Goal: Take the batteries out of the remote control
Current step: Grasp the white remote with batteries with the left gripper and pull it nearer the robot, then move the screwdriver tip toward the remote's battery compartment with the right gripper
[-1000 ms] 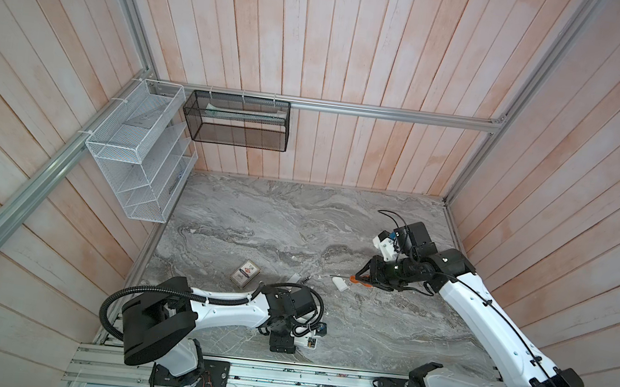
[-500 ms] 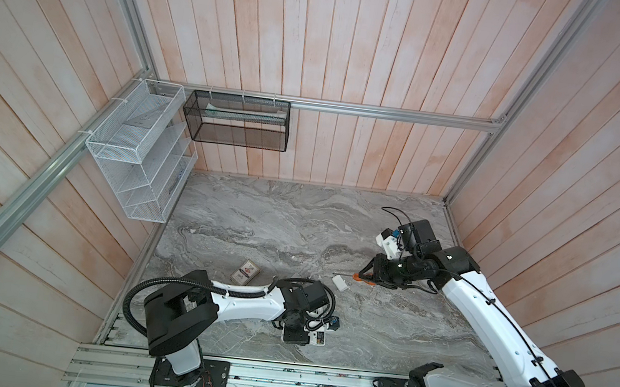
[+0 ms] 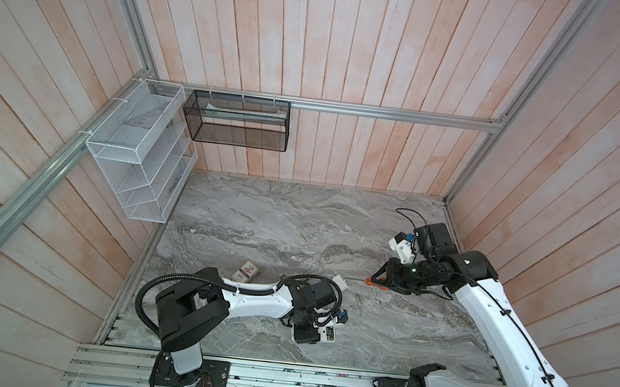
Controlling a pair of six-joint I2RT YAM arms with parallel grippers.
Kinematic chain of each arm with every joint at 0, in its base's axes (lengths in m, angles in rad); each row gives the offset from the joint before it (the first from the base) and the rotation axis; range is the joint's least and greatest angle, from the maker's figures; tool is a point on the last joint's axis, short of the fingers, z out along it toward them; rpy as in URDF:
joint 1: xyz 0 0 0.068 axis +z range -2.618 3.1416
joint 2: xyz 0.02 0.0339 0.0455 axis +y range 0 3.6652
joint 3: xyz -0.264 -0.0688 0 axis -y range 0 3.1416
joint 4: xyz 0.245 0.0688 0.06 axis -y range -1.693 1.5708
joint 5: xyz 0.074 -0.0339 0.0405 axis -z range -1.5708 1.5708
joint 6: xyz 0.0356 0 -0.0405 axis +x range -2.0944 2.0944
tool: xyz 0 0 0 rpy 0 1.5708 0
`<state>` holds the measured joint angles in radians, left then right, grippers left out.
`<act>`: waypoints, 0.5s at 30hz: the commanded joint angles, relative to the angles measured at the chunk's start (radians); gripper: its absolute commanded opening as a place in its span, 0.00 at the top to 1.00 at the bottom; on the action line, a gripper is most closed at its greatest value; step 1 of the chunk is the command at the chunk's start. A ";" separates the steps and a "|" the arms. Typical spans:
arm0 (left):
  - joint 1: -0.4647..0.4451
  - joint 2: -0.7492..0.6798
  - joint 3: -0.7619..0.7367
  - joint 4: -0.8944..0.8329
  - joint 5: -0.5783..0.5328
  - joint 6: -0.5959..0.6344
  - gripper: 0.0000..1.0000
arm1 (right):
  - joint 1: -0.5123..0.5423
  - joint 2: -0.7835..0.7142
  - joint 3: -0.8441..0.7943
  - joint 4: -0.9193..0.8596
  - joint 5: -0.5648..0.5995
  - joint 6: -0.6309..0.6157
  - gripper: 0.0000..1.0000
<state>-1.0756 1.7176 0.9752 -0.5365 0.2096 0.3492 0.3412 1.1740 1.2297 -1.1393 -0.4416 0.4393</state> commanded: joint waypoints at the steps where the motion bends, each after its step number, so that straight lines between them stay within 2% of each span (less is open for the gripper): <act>1: -0.004 0.012 -0.065 -0.006 0.007 -0.028 0.38 | -0.008 -0.016 0.035 -0.073 -0.014 -0.026 0.84; 8: -0.005 -0.019 -0.116 0.003 -0.011 -0.040 0.34 | -0.009 -0.023 0.026 -0.145 -0.009 -0.037 0.84; 15: -0.004 -0.045 -0.162 0.010 -0.013 -0.043 0.34 | -0.009 -0.050 -0.029 -0.190 -0.051 -0.059 0.84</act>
<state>-1.0790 1.6501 0.8707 -0.4313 0.2047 0.3275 0.3374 1.1423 1.2213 -1.2778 -0.4549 0.4091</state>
